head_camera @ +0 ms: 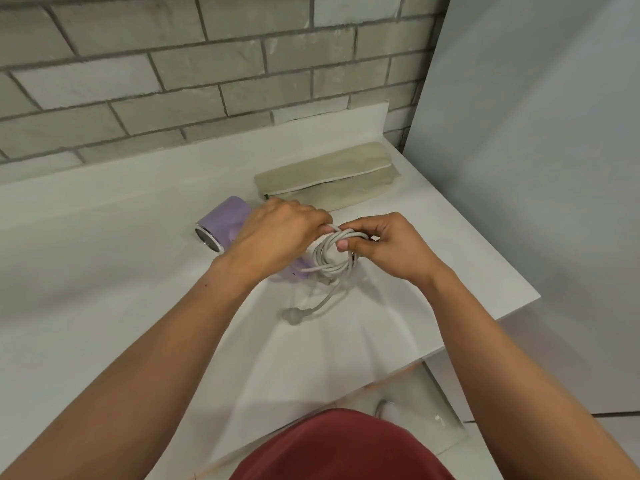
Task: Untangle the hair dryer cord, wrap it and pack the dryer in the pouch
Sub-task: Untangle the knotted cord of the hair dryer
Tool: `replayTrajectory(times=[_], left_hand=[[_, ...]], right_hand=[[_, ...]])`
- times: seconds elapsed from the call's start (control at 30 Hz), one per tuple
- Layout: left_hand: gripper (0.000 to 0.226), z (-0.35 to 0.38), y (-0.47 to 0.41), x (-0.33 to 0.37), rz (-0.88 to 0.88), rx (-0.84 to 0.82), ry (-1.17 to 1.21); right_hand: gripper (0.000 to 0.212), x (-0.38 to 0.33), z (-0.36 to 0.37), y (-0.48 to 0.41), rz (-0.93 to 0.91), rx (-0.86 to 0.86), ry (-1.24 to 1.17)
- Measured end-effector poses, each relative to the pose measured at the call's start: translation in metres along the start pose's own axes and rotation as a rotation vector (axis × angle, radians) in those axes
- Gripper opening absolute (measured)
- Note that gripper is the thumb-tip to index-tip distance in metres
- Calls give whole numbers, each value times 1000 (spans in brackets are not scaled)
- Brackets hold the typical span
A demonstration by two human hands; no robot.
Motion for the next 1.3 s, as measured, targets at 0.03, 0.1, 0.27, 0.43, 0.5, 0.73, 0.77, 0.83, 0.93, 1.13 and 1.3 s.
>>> replayTrajectory(times=[0.03, 0.1, 0.27, 0.43, 0.5, 0.73, 0.77, 0.83, 0.93, 1.13, 1.3], left_hand=[[46, 0, 2, -1, -64, 39, 9], [36, 0, 7, -5, -258, 112, 133], [26, 2, 16, -8, -507, 113, 427], [43, 2, 14, -11, -267, 103, 229], [57, -2, 11, -4, -47, 99, 109], [28, -6, -2, -3, -108, 225, -79], [27, -5, -1, -5, -159, 269, -66], [26, -4, 3, -10, -282, 320, -30], [28, 2, 8, -14, -412, 255, 12], [44, 9, 8, -14, -299, 133, 27], [54, 7, -2, -2, 120, 83, -135]], right_hand=[[15, 1, 0, 1, 15, 20, -18], [17, 3, -1, 3, 35, 41, -21], [17, 4, -3, 8, 44, 56, -65], [17, 1, 3, 8, 47, -4, -16], [18, -1, 4, 7, 29, -13, -15], [17, -2, 4, 11, 18, 55, -70], [17, -1, 2, 11, 25, 69, -94], [15, -2, -1, 12, 34, 63, -99], [10, -4, -2, 11, 51, 28, -86], [9, -4, -3, 10, 55, 19, -48], [9, -6, -4, 7, 20, 33, -66]])
Point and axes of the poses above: each hand's wrist, its own y-axis away from the middle knuckle, its own z-axis out of the palm, x = y × z, the point moved 2 cm from there along -y, towards the middle knuckle, and after that the axes turned 5 degrees about -y, right-handed, at the moved point
